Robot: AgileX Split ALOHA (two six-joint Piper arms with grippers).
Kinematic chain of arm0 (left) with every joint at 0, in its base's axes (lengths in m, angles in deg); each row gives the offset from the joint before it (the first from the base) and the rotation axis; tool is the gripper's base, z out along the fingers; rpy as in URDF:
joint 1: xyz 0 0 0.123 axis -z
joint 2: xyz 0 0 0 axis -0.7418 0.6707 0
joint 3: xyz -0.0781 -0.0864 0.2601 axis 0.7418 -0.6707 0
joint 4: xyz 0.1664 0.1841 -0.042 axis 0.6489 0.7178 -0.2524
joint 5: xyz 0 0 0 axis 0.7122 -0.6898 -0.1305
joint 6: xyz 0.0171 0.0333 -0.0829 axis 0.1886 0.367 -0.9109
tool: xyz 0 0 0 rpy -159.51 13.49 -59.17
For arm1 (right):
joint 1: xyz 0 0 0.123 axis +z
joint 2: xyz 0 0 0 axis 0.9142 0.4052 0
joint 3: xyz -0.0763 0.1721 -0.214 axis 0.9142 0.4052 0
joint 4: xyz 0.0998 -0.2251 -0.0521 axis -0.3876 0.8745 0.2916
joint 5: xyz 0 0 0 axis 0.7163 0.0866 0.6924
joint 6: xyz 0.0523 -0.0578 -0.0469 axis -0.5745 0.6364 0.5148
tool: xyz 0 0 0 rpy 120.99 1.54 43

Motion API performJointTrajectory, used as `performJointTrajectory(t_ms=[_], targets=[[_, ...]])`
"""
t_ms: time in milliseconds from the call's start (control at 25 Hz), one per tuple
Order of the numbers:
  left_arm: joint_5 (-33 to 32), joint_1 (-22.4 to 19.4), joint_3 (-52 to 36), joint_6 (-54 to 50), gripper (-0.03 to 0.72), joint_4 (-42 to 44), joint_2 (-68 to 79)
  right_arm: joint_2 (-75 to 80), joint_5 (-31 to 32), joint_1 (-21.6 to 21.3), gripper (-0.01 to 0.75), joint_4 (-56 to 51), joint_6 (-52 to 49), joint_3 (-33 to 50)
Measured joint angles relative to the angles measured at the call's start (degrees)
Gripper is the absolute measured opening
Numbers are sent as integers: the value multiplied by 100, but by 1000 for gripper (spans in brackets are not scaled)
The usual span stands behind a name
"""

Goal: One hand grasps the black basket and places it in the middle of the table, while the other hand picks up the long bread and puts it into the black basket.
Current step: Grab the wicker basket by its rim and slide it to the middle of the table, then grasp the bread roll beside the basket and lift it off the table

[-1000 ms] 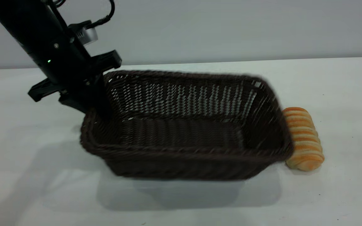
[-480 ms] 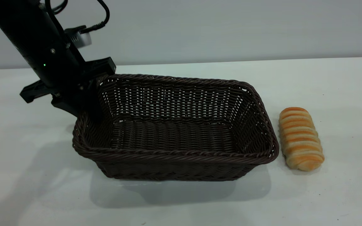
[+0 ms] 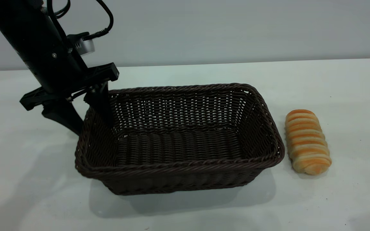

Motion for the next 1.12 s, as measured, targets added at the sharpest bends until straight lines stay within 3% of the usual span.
performJointTrajectory(t_ms=[120,640,1120], targets=[[-95,0,2,0,624,61,0,646,-326,0,599,-237,175,-63],[-266,0,14,254,594,342,-442,3387,-1000,0,601,-409,423,-1180],[-465,0,14,46,590,1075,-1363,5747,-1031,0,597,-526,556,-2538]])
